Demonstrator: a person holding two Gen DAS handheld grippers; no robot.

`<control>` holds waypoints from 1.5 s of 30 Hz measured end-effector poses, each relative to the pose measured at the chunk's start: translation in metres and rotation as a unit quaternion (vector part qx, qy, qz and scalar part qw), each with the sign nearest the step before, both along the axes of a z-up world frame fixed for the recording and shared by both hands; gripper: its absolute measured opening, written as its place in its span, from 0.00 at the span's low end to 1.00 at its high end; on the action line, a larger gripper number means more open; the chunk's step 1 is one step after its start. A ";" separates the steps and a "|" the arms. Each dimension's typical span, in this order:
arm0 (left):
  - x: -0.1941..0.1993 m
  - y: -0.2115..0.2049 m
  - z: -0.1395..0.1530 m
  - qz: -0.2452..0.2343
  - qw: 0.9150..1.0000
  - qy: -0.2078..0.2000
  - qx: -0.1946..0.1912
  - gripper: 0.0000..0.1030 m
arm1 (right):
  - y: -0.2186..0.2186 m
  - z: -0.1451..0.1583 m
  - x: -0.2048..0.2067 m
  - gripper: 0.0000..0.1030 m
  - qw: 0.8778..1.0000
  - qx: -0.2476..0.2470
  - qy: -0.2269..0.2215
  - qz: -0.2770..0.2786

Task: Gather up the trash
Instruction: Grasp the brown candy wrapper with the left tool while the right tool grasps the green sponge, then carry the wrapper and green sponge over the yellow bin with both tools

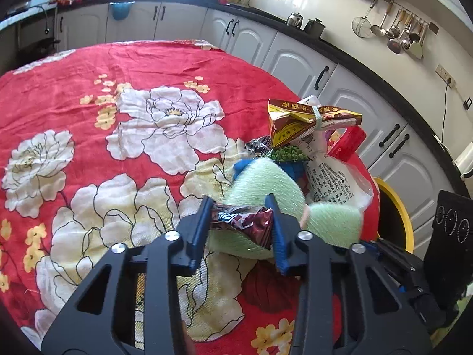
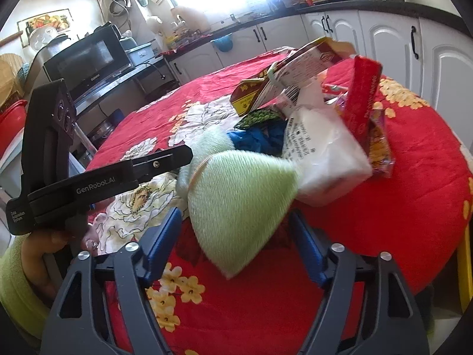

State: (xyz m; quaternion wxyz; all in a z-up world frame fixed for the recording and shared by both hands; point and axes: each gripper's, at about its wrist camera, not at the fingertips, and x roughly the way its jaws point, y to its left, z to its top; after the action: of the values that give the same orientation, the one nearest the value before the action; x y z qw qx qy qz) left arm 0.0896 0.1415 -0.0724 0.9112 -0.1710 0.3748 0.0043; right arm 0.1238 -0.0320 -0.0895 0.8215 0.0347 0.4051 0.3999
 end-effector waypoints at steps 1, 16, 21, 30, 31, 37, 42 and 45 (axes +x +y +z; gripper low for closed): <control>-0.001 0.001 -0.001 -0.001 1.000 0.001 0.000 0.20 | 0.001 -0.001 0.000 0.62 1.000 -0.001 0.002 0.000; -0.011 0.009 0.014 0.002 1.000 -0.012 0.001 0.08 | -0.012 0.018 -0.014 0.38 1.000 0.010 -0.026 0.001; -0.017 0.003 0.031 -0.003 0.999 -0.037 0.011 0.08 | -0.019 0.032 -0.023 0.37 0.998 0.012 -0.054 0.000; -0.024 -0.024 0.058 -0.025 0.996 -0.076 0.034 0.08 | -0.043 0.051 -0.032 0.37 0.996 0.015 -0.089 -0.019; -0.024 -0.029 0.062 -0.027 0.996 -0.082 0.038 0.08 | -0.047 0.052 -0.033 0.37 0.995 0.015 -0.091 -0.022; -0.023 -0.043 0.071 -0.035 0.994 -0.096 0.045 0.08 | -0.061 0.056 -0.035 0.37 0.994 0.014 -0.098 -0.034; -0.020 -0.051 0.077 -0.040 0.993 -0.104 0.039 0.08 | -0.074 0.060 -0.037 0.36 0.994 0.022 -0.100 -0.040; -0.017 -0.054 0.079 -0.040 0.993 -0.105 0.032 0.08 | -0.082 0.063 -0.036 0.34 0.993 0.024 -0.101 -0.047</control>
State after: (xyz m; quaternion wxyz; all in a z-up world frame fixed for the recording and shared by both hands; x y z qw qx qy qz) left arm 0.0724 0.0871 0.0068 0.9499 -0.1263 0.2833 -0.0382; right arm 0.0875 -0.1139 -0.0269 0.8752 0.0329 0.3079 0.3718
